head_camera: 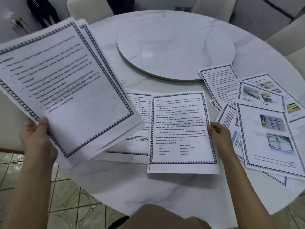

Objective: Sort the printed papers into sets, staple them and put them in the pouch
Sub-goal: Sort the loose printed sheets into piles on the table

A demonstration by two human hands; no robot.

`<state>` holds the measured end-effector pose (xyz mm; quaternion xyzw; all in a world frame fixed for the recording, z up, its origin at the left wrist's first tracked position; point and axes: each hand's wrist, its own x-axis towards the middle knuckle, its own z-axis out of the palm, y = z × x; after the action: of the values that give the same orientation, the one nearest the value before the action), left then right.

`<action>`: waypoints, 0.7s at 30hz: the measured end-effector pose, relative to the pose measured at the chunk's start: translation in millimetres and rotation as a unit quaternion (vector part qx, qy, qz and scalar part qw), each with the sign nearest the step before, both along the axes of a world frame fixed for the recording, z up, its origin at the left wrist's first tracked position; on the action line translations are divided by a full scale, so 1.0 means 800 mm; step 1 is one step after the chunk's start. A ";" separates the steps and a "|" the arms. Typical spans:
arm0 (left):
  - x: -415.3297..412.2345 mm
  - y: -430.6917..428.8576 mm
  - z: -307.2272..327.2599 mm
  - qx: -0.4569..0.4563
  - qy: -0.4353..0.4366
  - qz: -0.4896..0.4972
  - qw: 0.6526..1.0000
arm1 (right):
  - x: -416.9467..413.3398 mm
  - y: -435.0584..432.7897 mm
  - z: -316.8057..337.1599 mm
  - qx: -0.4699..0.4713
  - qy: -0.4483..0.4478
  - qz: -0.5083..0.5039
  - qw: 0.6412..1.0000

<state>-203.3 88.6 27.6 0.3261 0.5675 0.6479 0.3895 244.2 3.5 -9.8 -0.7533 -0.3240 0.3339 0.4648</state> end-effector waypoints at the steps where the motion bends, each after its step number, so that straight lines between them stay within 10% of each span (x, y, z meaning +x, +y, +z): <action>1: -0.011 0.005 0.001 0.000 -0.020 -0.002 1.000 | -0.004 0.004 0.003 0.006 0.005 0.004 1.000; 21: -0.026 0.054 0.058 0.030 -0.075 -0.074 0.994 | -0.162 0.097 -0.040 -0.048 -0.005 0.036 0.998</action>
<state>-224.0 131.6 73.9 0.3298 0.4912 0.6567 0.4677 114.2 81.3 -42.0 -0.7645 -0.3364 0.3620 0.4140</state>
